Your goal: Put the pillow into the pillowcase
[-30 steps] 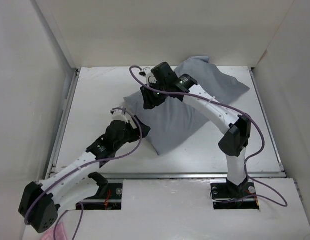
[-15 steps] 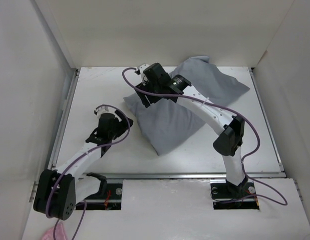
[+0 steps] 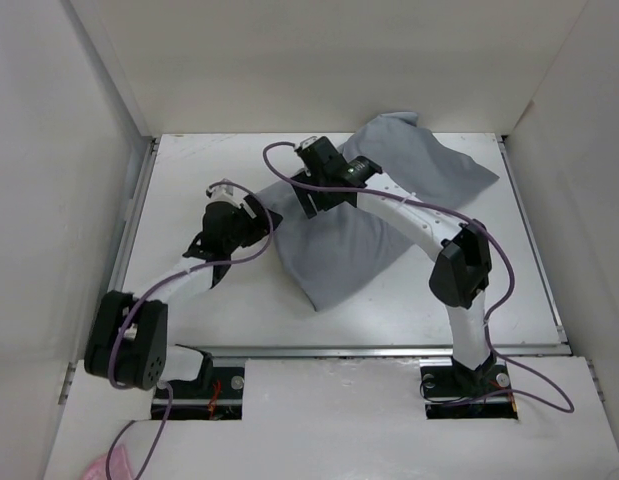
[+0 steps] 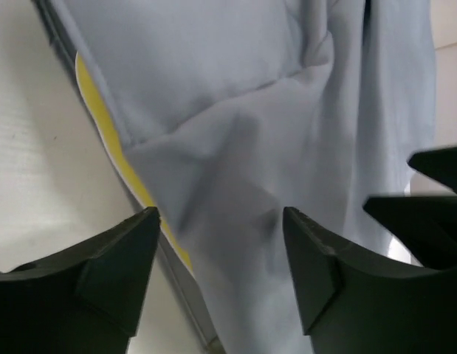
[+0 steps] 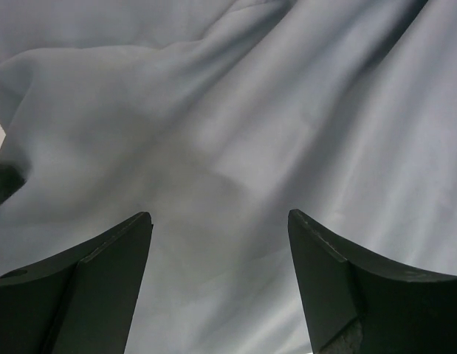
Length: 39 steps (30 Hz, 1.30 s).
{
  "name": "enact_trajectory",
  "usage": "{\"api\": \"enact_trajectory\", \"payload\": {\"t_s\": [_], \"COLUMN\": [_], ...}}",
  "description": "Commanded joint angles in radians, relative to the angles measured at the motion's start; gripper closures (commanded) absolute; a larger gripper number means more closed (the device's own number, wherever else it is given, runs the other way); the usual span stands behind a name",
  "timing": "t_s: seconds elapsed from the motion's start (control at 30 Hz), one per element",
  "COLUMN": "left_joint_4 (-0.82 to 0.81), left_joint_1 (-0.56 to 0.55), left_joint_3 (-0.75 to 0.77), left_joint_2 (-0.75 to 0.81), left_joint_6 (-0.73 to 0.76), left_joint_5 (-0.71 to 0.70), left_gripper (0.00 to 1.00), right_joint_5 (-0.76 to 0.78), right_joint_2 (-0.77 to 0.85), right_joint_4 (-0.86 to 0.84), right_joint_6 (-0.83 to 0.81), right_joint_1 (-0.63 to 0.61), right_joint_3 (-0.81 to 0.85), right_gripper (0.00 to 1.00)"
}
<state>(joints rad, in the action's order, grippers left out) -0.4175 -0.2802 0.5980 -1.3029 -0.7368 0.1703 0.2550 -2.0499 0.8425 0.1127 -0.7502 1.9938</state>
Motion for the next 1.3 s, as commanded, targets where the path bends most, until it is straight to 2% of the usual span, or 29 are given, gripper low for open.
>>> {"api": "enact_trajectory", "payload": {"t_s": [0.0,0.07,0.1,0.13,0.17,0.23,0.43,0.53,0.57,0.63,0.77,0.87,0.9,0.93,0.97,1.03,1.1,1.27], "left_joint_4": [-0.061,-0.026,0.006,0.016,0.026,0.039,0.158,0.204,0.215,0.215,0.299,0.358,0.379,0.411,0.411,0.433,0.462,0.589], "left_joint_1": [0.009,0.009,0.019,0.019,0.032,0.053,0.134,0.191,0.252,0.268,0.36,0.438,0.469,0.481,0.481,0.492,0.492,0.492], "left_joint_3": [0.11,0.15,0.179,0.18,0.19,0.191,0.204,0.204,0.195,0.195,0.267,0.344,0.365,0.405,0.414,0.445,0.482,0.594], "left_joint_2": [-0.082,-0.14,-0.151,-0.151,-0.151,-0.115,0.028,0.028,-0.017,-0.047,-0.276,-0.355,-0.366,-0.366,-0.339,-0.244,-0.155,0.0], "left_joint_6": [0.043,0.073,0.073,0.086,0.086,0.1,0.152,0.152,0.152,0.152,0.142,0.142,0.142,0.142,0.142,0.151,0.165,0.177], "left_joint_5": [0.047,0.047,0.037,0.037,0.037,0.026,-0.194,-0.275,-0.275,-0.275,-0.298,-0.292,-0.292,-0.276,-0.294,-0.334,-0.38,-0.428], "left_gripper": [0.37,0.5,0.6,0.89,1.0,1.0,1.0,1.0,1.0,1.0,1.0,1.0,0.95,0.85,0.49,0.28,0.0,0.0], "right_joint_5": [0.03,0.044,0.053,0.053,0.053,0.053,0.102,0.115,0.115,0.115,0.093,0.093,0.093,0.093,0.093,0.115,0.115,0.086], "right_joint_2": [0.077,0.106,0.12,0.135,0.166,0.194,0.303,0.344,0.362,0.372,0.411,0.422,0.433,0.433,0.433,0.464,0.494,0.516], "right_joint_4": [-0.045,-0.045,-0.045,-0.045,-0.045,-0.059,-0.089,-0.089,-0.1,-0.109,-0.118,-0.118,-0.118,-0.118,-0.118,-0.118,-0.149,-0.175], "right_joint_6": [0.036,0.048,0.062,0.062,0.073,0.082,0.125,0.146,0.162,0.174,0.197,0.197,0.197,0.197,0.197,0.197,0.197,0.209], "right_joint_1": [-0.009,0.003,0.015,0.031,0.04,0.052,0.098,0.133,0.158,0.184,0.242,0.265,0.265,0.265,0.275,0.275,0.284,0.319], "right_joint_3": [-0.027,-0.044,-0.055,-0.079,-0.093,-0.134,-0.222,-0.263,-0.289,-0.311,-0.334,-0.334,-0.334,-0.323,-0.323,-0.323,-0.323,-0.343], "right_gripper": [0.2,0.19,0.19,0.19,0.19,0.19,0.19,0.19,0.19,0.19,0.19,0.19,0.18,0.16,0.13,0.07,0.0,0.0]}}
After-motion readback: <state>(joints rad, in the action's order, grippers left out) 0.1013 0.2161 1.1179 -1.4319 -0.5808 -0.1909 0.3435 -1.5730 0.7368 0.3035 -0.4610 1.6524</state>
